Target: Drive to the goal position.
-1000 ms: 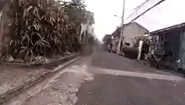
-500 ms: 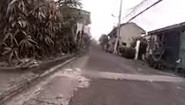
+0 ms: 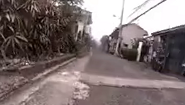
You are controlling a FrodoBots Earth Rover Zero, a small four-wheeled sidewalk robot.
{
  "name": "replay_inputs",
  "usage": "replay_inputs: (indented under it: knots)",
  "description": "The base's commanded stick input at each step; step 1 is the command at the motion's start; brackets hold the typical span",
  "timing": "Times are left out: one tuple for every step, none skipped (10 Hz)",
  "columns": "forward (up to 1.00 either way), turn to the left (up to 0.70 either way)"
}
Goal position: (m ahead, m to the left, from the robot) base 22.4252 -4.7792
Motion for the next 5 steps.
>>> replay_inputs:
  knots:
    - [0.70,0.00]
    - [0.70,0.00]
    - [0.69,0.00]
    - [0.69,0.00]
    - [0.69,0.00]
